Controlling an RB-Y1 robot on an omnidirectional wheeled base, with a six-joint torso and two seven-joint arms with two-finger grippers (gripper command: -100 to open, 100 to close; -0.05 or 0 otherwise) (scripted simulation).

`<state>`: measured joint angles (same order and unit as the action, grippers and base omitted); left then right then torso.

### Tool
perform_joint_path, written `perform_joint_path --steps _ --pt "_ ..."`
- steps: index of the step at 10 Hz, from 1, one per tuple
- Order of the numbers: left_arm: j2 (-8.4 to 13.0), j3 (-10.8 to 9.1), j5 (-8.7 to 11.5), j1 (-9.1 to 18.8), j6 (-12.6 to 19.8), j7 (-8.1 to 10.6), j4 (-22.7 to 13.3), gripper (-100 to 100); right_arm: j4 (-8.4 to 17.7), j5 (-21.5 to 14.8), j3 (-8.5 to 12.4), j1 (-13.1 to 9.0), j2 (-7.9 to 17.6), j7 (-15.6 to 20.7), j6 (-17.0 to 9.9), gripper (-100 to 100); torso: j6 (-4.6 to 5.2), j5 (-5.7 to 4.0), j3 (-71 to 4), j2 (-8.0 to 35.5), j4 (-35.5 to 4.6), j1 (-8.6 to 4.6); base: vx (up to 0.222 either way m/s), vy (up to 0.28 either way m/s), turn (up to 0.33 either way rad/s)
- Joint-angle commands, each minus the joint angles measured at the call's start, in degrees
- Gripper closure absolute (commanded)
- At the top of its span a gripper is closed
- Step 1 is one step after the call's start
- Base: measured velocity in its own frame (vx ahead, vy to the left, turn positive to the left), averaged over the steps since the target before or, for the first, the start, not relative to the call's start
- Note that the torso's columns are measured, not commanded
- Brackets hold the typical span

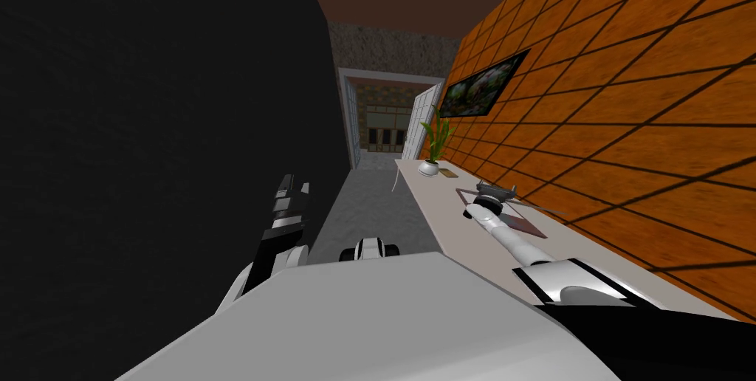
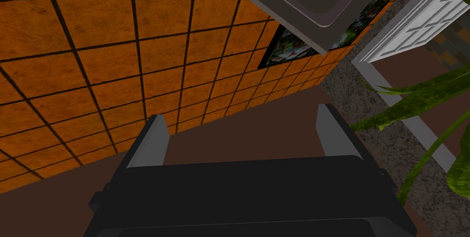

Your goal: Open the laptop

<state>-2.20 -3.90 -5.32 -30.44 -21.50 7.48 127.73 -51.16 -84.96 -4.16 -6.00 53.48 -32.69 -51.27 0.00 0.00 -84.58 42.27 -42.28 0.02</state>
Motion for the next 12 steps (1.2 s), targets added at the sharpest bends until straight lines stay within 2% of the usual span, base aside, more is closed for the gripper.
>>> perform_joint_path --steps 1,2,3,12 --pt "0.0 0.0 0.0 0.0 0.0 0.0 0.0 0 -1.6 -2.1 -3.1 1.4 3.1 0.0 1.9 -100 0.0 0.01 0.0 0.0 0.0 0.01 -0.061 -0.026 0.005" --pt "0.0 0.0 0.0 0.0 0.0 0.0 0.0 0 -2.3 -2.6 -4.0 1.9 4.0 0.1 2.4 -100 -0.01 0.0 0.0 0.0 0.0 -0.01 -0.04 -0.026 0.007" --pt "0.0 0.0 0.0 0.0 0.0 0.0 0.0 0 -3.6 -3.9 -5.9 2.9 5.9 0.2 3.5 -100 0.0 -0.01 0.0 0.0 0.0 -0.02 -0.06 -0.038 0.012" --pt "0.0 0.0 0.0 0.0 0.0 0.0 0.0 0 -9.7 -9.2 -15.2 8.1 14.9 1.3 9.5 -100 0.0 0.0 0.0 0.0 0.0 -0.02 -0.055 -0.03 0.007"
